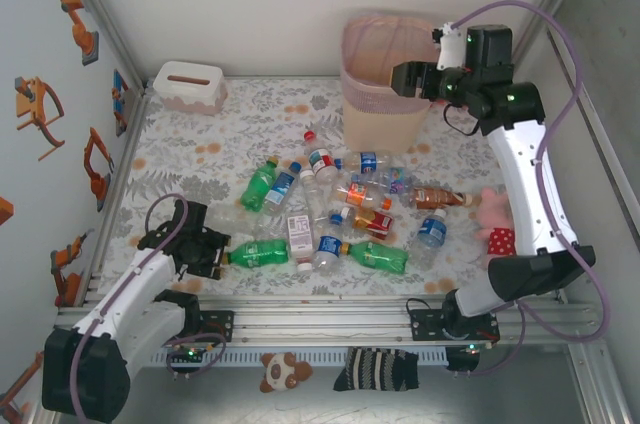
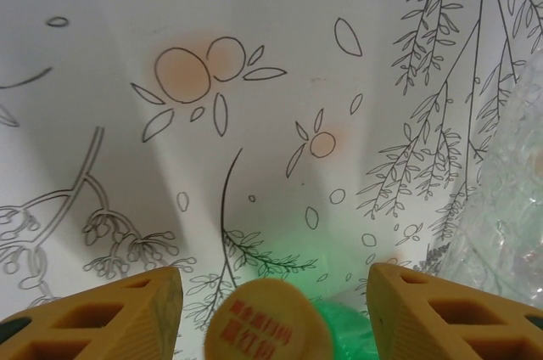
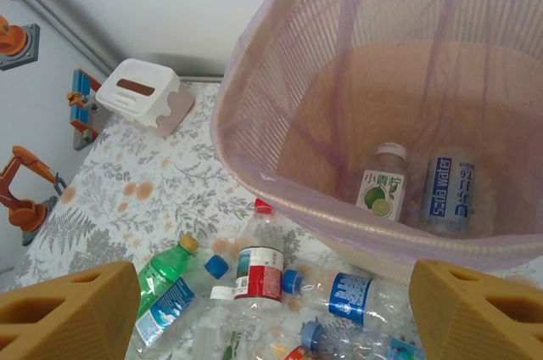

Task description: Put the plastic bottles in the bin

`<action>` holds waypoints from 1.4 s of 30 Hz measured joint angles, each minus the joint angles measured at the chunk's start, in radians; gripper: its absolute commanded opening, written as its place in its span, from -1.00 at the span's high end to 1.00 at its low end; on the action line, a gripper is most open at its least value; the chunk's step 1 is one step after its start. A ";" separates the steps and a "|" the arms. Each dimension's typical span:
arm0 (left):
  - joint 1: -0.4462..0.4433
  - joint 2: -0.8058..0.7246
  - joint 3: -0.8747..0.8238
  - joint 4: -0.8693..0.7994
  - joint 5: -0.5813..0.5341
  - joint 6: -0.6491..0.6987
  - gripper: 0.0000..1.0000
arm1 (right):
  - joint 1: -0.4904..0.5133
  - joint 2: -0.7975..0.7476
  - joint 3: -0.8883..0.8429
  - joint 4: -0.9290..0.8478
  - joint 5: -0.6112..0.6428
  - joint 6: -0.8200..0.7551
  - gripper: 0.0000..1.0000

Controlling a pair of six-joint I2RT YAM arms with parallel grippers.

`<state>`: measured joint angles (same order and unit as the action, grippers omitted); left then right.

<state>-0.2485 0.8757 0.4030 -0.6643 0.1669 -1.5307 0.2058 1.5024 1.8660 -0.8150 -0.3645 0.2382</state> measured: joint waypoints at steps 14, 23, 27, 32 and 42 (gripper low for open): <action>0.014 0.011 -0.027 0.055 0.009 -0.053 0.22 | 0.000 -0.016 0.000 0.000 0.000 0.000 -0.62; 0.017 0.008 -0.028 0.055 0.009 -0.058 0.43 | 0.000 -0.016 0.000 0.000 0.000 0.000 -0.62; 0.020 -0.003 -0.028 0.050 0.009 -0.059 0.54 | 0.000 -0.016 0.000 0.000 0.000 0.000 -0.62; 0.022 -0.039 -0.026 0.034 0.008 -0.055 0.65 | 0.000 -0.016 0.000 0.000 0.000 0.000 -0.62; 0.027 -0.155 0.122 -0.084 -0.049 0.092 0.86 | 0.000 -0.021 0.000 -0.003 -0.002 0.000 -0.62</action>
<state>-0.2214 0.7208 0.5255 -0.7483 0.1181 -1.4391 0.2058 1.4818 1.8660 -0.8181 -0.3660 0.2386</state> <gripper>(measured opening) 0.295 0.809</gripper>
